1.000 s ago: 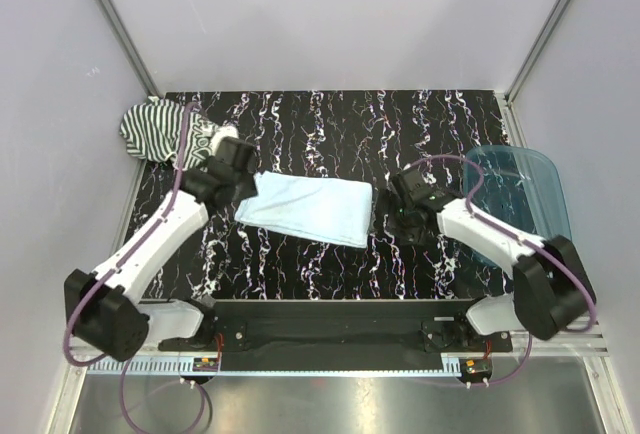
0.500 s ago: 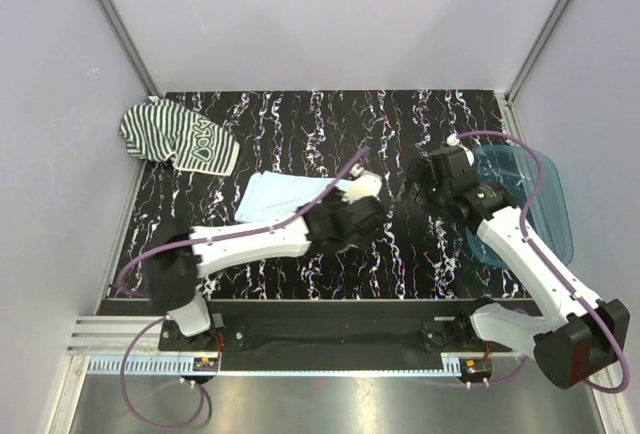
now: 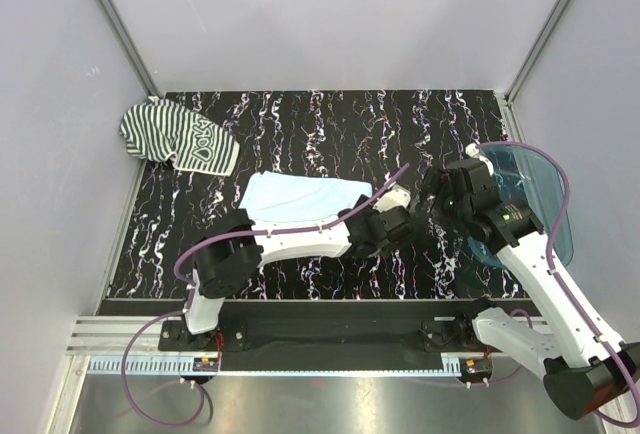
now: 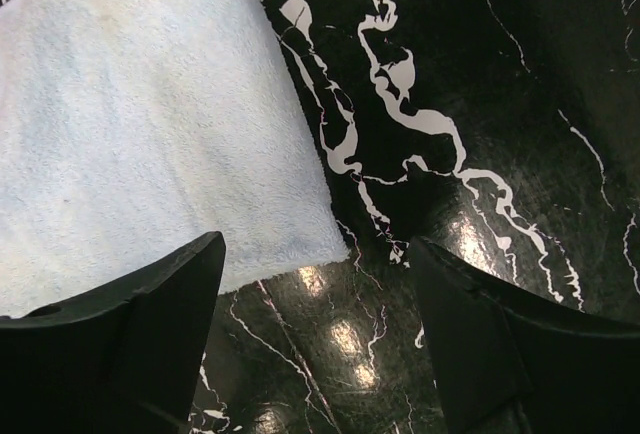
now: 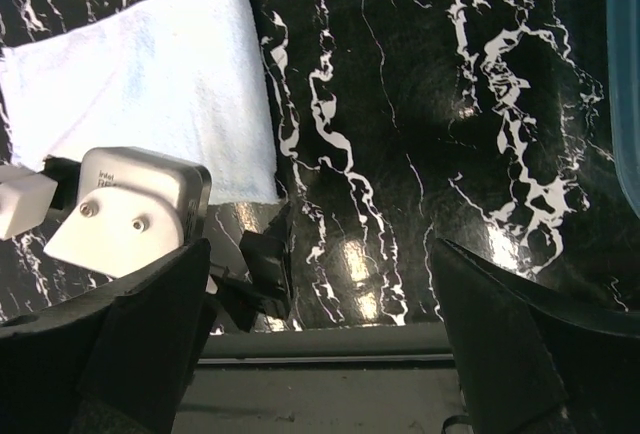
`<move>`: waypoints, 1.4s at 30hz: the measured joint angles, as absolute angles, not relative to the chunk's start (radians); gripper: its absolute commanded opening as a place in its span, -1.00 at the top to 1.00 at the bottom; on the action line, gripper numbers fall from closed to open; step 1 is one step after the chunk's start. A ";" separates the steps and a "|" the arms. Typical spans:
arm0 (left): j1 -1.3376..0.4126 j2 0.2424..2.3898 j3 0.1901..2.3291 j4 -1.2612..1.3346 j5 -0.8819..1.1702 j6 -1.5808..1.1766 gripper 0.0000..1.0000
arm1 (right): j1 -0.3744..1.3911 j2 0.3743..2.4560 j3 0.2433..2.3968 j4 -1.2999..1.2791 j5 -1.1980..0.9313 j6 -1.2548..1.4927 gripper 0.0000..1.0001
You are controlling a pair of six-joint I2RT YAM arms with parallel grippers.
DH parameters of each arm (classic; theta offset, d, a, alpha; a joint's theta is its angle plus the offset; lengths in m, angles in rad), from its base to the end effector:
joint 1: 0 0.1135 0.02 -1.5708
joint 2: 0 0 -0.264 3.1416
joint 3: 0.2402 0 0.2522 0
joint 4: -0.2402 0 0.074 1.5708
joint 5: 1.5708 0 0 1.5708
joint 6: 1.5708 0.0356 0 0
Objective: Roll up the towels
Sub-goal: Roll the towel
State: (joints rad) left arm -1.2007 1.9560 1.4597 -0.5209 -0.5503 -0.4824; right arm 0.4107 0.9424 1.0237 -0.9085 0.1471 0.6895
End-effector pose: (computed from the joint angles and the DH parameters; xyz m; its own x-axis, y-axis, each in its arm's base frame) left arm 0.1686 -0.3830 0.2055 -0.5951 0.4406 -0.6721 0.4732 0.8681 0.1502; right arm 0.1653 0.0663 0.3264 -0.7140 0.3754 -0.5909 0.1948 0.9173 0.3474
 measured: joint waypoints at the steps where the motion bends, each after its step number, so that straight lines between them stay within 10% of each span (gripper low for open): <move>1: -1.201 1.961 1.460 -0.520 -0.549 -0.481 -0.45 | 0.410 0.943 1.024 -0.915 0.148 0.690 -0.95; 30: -1.189 2.081 1.418 -0.389 -0.558 -0.517 0.13 | 0.410 0.987 1.025 -0.925 0.154 0.690 -0.88; 39: -1.163 2.047 1.337 -0.296 -0.562 -0.556 1.00 | 0.410 1.002 1.025 -0.908 0.137 0.690 -0.86; 42: -1.159 2.043 1.332 -0.290 -0.564 -0.558 1.00 | 0.410 1.007 1.025 -0.904 0.137 0.690 -0.87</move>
State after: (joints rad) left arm -1.1591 2.0434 1.3315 -0.2901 -0.5640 -0.5575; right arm 0.4095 1.0065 1.0248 -0.9039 0.1368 0.6895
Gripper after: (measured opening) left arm 0.022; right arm 0.935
